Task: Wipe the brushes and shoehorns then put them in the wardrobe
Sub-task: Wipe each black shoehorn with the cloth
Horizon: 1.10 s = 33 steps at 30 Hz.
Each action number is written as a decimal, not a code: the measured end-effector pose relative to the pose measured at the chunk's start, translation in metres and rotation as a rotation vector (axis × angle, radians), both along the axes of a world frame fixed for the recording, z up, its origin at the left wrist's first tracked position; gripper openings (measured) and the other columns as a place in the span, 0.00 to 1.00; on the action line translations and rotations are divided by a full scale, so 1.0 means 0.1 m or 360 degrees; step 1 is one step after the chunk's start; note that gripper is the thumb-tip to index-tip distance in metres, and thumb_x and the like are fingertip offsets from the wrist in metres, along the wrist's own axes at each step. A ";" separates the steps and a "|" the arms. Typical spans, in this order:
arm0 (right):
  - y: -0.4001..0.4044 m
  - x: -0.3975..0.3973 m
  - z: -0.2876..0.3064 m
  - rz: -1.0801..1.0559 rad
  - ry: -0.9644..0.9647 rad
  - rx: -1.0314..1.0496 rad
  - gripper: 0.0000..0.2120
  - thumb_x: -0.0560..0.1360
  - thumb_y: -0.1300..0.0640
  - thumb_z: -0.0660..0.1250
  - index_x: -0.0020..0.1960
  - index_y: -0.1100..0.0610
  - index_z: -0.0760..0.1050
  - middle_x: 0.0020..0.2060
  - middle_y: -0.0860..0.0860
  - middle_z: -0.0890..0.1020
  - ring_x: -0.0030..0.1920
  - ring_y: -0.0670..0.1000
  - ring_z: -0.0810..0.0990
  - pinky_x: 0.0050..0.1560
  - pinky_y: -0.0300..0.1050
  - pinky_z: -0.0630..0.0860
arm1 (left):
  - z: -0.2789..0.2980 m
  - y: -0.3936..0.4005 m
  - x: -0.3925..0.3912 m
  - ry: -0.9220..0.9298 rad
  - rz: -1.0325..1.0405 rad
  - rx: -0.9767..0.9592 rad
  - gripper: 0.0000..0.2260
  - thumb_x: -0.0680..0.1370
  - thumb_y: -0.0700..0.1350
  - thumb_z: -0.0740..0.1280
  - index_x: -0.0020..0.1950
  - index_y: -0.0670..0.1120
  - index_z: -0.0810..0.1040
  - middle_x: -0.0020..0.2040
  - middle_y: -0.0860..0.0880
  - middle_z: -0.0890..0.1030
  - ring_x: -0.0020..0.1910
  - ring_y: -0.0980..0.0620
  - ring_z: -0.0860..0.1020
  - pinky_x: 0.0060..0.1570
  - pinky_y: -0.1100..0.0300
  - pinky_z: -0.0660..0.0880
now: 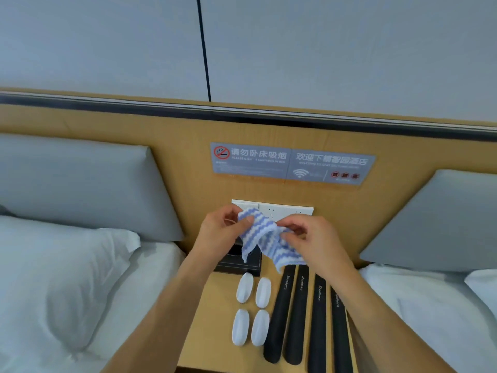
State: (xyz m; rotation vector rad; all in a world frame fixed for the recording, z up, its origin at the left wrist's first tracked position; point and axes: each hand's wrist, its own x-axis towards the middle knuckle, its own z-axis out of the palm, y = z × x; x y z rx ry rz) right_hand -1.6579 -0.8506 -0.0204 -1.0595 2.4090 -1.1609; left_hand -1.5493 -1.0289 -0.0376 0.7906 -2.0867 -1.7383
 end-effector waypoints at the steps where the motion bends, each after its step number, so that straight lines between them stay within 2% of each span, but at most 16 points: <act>1: 0.01 -0.04 0.05 0.0013 0.0007 -0.0006 0.10 0.76 0.62 0.71 0.53 0.49 0.84 0.44 0.40 0.84 0.44 0.36 0.80 0.43 0.27 0.72 | 0.01 -0.03 0.01 -0.0011 0.0009 -0.0036 0.06 0.76 0.48 0.72 0.46 0.47 0.80 0.42 0.48 0.84 0.37 0.58 0.80 0.35 0.68 0.75; 3: 0.00 -0.11 0.15 0.0018 -0.0020 -0.0062 0.11 0.77 0.61 0.70 0.50 0.46 0.84 0.42 0.36 0.83 0.44 0.35 0.80 0.42 0.25 0.70 | 0.06 -0.07 0.04 0.0014 -0.0003 -0.0082 0.05 0.76 0.49 0.71 0.50 0.50 0.80 0.47 0.50 0.84 0.45 0.54 0.82 0.43 0.62 0.79; 6: -0.04 -0.16 0.28 0.0012 -0.0099 -0.0145 0.15 0.77 0.61 0.71 0.45 0.38 0.81 0.38 0.33 0.83 0.44 0.34 0.82 0.42 0.25 0.71 | 0.16 -0.04 0.06 0.0079 -0.0282 -0.0207 0.16 0.71 0.55 0.75 0.57 0.59 0.77 0.55 0.58 0.80 0.51 0.58 0.81 0.47 0.61 0.81; 8: -0.08 -0.19 0.35 0.0016 -0.0189 -0.0171 0.15 0.77 0.60 0.71 0.43 0.39 0.81 0.40 0.36 0.85 0.45 0.36 0.83 0.44 0.28 0.73 | 0.21 0.04 0.03 0.0049 -0.0488 -0.0412 0.24 0.67 0.58 0.76 0.61 0.63 0.74 0.58 0.63 0.76 0.55 0.61 0.78 0.49 0.61 0.80; 10: -0.11 -0.20 0.41 0.0026 -0.0207 -0.0175 0.11 0.77 0.59 0.71 0.45 0.43 0.82 0.40 0.40 0.86 0.43 0.39 0.84 0.43 0.32 0.75 | 0.22 0.13 -0.02 0.0076 -0.0554 -0.0575 0.27 0.67 0.58 0.77 0.63 0.65 0.72 0.60 0.64 0.75 0.57 0.63 0.76 0.51 0.62 0.77; 13: -0.13 -0.21 0.49 0.0051 -0.0183 -0.0188 0.03 0.76 0.58 0.72 0.47 0.50 0.81 0.35 0.45 0.86 0.38 0.44 0.85 0.40 0.39 0.75 | 0.24 0.19 -0.11 0.0159 -0.0531 -0.0651 0.24 0.69 0.55 0.76 0.62 0.62 0.72 0.56 0.63 0.77 0.56 0.64 0.76 0.51 0.64 0.76; 16: -0.12 -0.23 0.56 0.0056 -0.0158 -0.0173 0.04 0.75 0.56 0.74 0.46 0.50 0.79 0.34 0.48 0.86 0.38 0.51 0.84 0.41 0.43 0.77 | 0.26 0.19 -0.16 0.0173 -0.0418 -0.0744 0.18 0.72 0.46 0.74 0.59 0.56 0.75 0.49 0.59 0.80 0.51 0.63 0.77 0.49 0.61 0.77; 18: -0.10 -0.26 0.60 0.0018 -0.0271 -0.0208 0.04 0.75 0.58 0.74 0.47 0.51 0.80 0.37 0.49 0.86 0.40 0.51 0.84 0.46 0.46 0.78 | 0.30 0.18 -0.18 0.0169 -0.0272 -0.0861 0.15 0.74 0.43 0.72 0.59 0.52 0.76 0.50 0.57 0.80 0.50 0.62 0.77 0.52 0.58 0.77; 20: -0.09 -0.29 0.64 -0.0065 -0.0447 -0.0270 0.05 0.74 0.61 0.74 0.46 0.53 0.81 0.39 0.50 0.85 0.41 0.50 0.82 0.44 0.47 0.78 | 0.36 0.20 -0.16 0.0214 -0.0156 -0.0916 0.13 0.74 0.47 0.73 0.58 0.51 0.76 0.52 0.58 0.79 0.51 0.62 0.77 0.52 0.59 0.77; 23: -0.09 -0.34 0.68 -0.0196 -0.0673 -0.0398 0.07 0.74 0.66 0.72 0.44 0.55 0.82 0.34 0.49 0.82 0.36 0.47 0.80 0.36 0.41 0.75 | 0.48 0.32 -0.12 0.0244 -0.0287 -0.0614 0.17 0.70 0.61 0.74 0.53 0.57 0.76 0.47 0.61 0.80 0.48 0.63 0.79 0.45 0.68 0.76; 24: -0.09 -0.35 0.70 -0.0214 -0.0708 -0.0423 0.07 0.74 0.67 0.72 0.44 0.56 0.83 0.32 0.48 0.82 0.36 0.46 0.81 0.36 0.40 0.76 | 0.52 0.39 -0.11 0.0213 -0.0369 -0.0507 0.20 0.67 0.65 0.73 0.54 0.59 0.75 0.48 0.63 0.80 0.48 0.65 0.79 0.44 0.71 0.75; 26: -0.09 -0.37 0.73 -0.0235 -0.0799 -0.0447 0.05 0.73 0.67 0.72 0.44 0.58 0.84 0.36 0.50 0.85 0.40 0.48 0.83 0.43 0.42 0.79 | 0.55 0.49 -0.13 0.0128 -0.0472 -0.0412 0.27 0.63 0.70 0.73 0.57 0.62 0.72 0.49 0.64 0.80 0.48 0.68 0.79 0.42 0.74 0.75; 28: -0.08 -0.39 0.75 -0.0263 -0.0878 -0.0473 0.04 0.73 0.67 0.73 0.44 0.60 0.85 0.41 0.53 0.87 0.44 0.52 0.85 0.48 0.45 0.81 | 0.55 0.51 -0.18 0.0087 -0.0437 -0.0479 0.28 0.64 0.63 0.76 0.59 0.59 0.71 0.49 0.62 0.80 0.46 0.67 0.80 0.39 0.74 0.75; 31: -0.02 -0.41 0.79 -0.0268 -0.0887 -0.0433 0.03 0.72 0.67 0.73 0.45 0.62 0.84 0.45 0.56 0.87 0.48 0.54 0.85 0.54 0.48 0.81 | 0.60 0.43 -0.25 0.0050 -0.0267 -0.0669 0.11 0.72 0.43 0.72 0.52 0.51 0.76 0.42 0.55 0.83 0.39 0.59 0.80 0.32 0.72 0.72; 33: 0.04 -0.43 0.81 -0.0245 -0.0883 -0.0403 0.04 0.73 0.66 0.74 0.48 0.63 0.84 0.47 0.56 0.87 0.51 0.55 0.85 0.55 0.47 0.81 | 0.66 0.32 -0.28 0.0026 -0.0266 -0.0714 0.06 0.73 0.38 0.70 0.45 0.49 0.80 0.38 0.53 0.83 0.37 0.57 0.81 0.33 0.70 0.71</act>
